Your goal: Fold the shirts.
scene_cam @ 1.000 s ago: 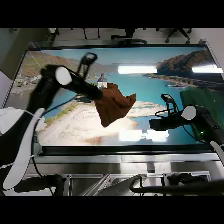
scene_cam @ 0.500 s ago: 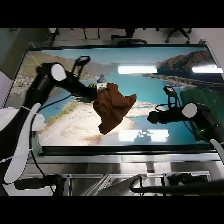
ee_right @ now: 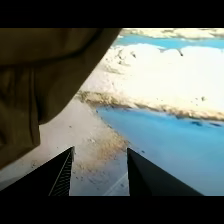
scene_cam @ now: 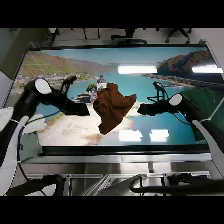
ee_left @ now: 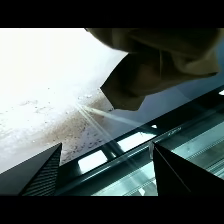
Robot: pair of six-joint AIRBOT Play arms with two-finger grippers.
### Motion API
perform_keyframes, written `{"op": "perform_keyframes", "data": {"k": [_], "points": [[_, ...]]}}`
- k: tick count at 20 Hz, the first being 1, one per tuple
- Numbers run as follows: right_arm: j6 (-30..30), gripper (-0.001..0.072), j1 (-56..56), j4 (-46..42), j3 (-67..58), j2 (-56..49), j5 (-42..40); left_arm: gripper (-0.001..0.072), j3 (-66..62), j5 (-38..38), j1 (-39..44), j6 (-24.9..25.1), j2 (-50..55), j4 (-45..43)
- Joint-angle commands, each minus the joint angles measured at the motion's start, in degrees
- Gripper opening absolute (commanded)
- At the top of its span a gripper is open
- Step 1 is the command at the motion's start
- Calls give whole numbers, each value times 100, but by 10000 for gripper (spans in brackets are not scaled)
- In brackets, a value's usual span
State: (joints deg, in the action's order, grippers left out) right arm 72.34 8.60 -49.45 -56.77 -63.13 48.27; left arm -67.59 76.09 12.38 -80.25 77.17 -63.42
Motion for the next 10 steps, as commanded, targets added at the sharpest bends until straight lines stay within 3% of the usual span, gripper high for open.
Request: {"op": "perform_keyframes", "data": {"k": [1, 4, 10], "points": [[-1036, 383, 13, 1145, -376, -828, -28, 607, 1423, -1440, 507, 46, -164, 212], [-1401, 382, 13, 1521, -560, -1292, -48, 606, 1832, -2485, 992, -85, 81, 219], [-1475, 382, 109, 1652, -968, -1888, -190, 587, 988, -2441, 1283, -105, 1261, 433]]}}
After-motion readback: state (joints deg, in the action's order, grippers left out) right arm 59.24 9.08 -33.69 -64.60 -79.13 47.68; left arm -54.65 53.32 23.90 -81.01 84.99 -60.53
